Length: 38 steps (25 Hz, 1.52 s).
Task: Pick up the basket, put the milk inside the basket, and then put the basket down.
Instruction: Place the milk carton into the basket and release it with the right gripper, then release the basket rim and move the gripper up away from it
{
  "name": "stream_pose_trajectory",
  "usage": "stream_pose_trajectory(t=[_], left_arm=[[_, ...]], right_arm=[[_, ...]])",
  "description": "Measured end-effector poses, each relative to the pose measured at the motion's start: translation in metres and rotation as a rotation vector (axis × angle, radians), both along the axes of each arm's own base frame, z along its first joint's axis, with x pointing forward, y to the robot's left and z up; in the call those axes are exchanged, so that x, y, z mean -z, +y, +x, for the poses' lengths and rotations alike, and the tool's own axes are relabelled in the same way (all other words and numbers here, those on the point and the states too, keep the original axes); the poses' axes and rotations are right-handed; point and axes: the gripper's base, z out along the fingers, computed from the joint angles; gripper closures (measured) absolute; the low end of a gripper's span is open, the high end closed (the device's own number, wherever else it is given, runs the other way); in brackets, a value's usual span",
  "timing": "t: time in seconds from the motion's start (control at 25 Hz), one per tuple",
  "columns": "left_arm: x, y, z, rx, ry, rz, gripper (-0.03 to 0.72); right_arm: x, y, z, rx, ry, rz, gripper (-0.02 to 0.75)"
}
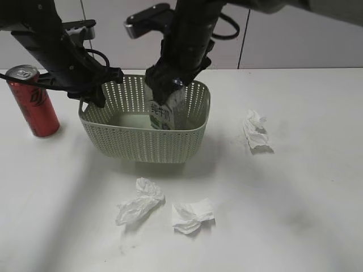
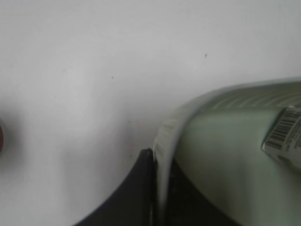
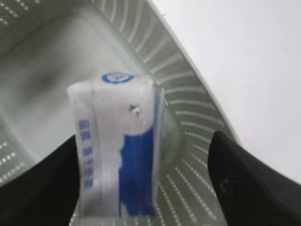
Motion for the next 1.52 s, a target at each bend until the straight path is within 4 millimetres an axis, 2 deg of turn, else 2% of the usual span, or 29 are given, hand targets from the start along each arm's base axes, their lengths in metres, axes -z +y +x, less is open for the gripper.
stream_pose_trajectory(t=[0.12,0.24,0.36,0.48,0.64,0.8,0.96,1.12,1.32,1.4,1.48,1.52], left_arm=[[0.000,0.000,0.000,0.000,0.000,-0.001,0.688],[0.000,0.000,0.000,-0.001,0.000,-0.001,0.688],[0.000,0.000,0.000,-0.001,0.000,-0.001,0.688],[0.000,0.000,0.000,-0.001,-0.003,-0.002,0.688],[-0.001,0.000,0.002,-0.004,-0.023,-0.007,0.688],[0.002,-0.001,0.005,-0.009,-0.042,-0.012,0.688],[0.017,-0.002,0.008,-0.011,-0.013,-0.004,0.688],[0.034,-0.003,0.010,-0.014,0.028,0.005,0.688],[0.038,-0.004,0.011,-0.022,0.029,-0.005,0.679],[0.038,-0.005,0.012,-0.031,0.026,-0.015,0.631],[0.038,-0.005,0.012,-0.036,0.028,-0.023,0.522],[0.038,-0.006,0.011,-0.038,0.030,-0.026,0.433]], right_arm=[[-0.053,-0.022,-0.006,0.025,-0.071,0.038,0.120],[-0.102,-0.061,-0.009,0.097,-0.139,0.080,0.120],[-0.134,-0.103,-0.018,0.184,-0.175,0.100,0.120],[-0.146,-0.143,-0.035,0.279,-0.150,0.086,0.125],[-0.135,-0.179,-0.071,0.343,-0.080,0.044,0.138],[-0.104,-0.196,-0.113,0.353,-0.006,0.013,0.143],[-0.065,-0.208,-0.147,0.384,0.036,0.017,0.144],[-0.030,-0.215,-0.173,0.408,0.109,0.018,0.144],[-0.009,-0.219,-0.187,0.423,0.149,0.020,0.144],[-0.007,-0.219,-0.188,0.427,0.146,0.027,0.144],[-0.008,-0.218,-0.186,0.430,0.128,0.041,0.144],[-0.008,-0.218,-0.185,0.431,0.119,0.047,0.144]])
